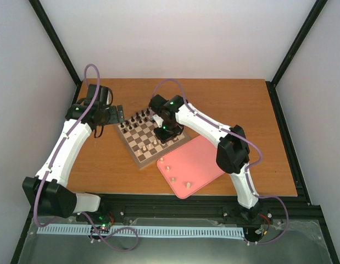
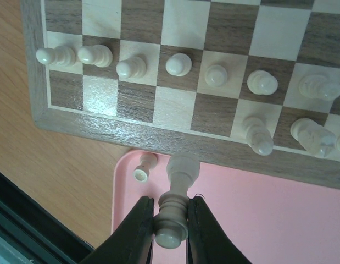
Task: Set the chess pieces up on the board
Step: Place the chess piece on the chessboard.
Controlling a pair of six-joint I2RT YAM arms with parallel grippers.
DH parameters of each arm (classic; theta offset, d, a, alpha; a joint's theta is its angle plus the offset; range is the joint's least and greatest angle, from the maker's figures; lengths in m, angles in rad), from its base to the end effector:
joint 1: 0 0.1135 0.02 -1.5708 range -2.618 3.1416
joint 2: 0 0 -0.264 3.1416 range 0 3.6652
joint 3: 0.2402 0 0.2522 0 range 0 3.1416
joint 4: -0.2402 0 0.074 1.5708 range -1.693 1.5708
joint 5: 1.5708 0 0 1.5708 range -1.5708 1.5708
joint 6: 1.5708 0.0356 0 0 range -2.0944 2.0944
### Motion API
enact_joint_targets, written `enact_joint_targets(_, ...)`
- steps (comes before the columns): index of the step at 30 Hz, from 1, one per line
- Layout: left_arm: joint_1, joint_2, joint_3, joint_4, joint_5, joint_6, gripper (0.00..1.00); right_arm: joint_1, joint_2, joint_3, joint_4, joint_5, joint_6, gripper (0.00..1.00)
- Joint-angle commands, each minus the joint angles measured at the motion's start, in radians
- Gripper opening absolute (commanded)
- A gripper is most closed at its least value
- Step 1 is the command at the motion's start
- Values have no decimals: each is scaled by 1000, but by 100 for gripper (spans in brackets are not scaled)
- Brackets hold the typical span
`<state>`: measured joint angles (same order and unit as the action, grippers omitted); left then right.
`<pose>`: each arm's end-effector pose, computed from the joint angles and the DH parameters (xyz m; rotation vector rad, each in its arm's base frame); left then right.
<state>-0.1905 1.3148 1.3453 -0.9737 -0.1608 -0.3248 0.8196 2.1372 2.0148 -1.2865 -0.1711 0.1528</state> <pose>0.2566 -0.0437 0.3480 -0.2325 2.4856 -0.0119 0.2888 0.3182 0.2583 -1.0211 2.8835 0.3479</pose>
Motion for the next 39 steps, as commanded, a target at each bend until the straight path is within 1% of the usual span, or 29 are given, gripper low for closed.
enact_joint_targets(1, 6, 13, 31, 6, -7, 3, 100, 1, 32, 40, 6, -22, -21, 8)
enact_joint_targets(11, 6, 17, 29, 6, -7, 4, 100, 1, 93, 51, 6, 6, -28, 8)
enact_joint_targets(23, 6, 24, 28, 7, -10, 3, 100, 1, 129, 66, 34, 66, -28, 9)
enact_joint_targets(27, 6, 28, 30, 7, -9, 4, 100, 1, 161, 105, 12, 62, -34, 9)
enact_joint_targets(39, 6, 33, 23, 10, -14, 4, 100, -1, 178, 114, 1, 90, -39, 10)
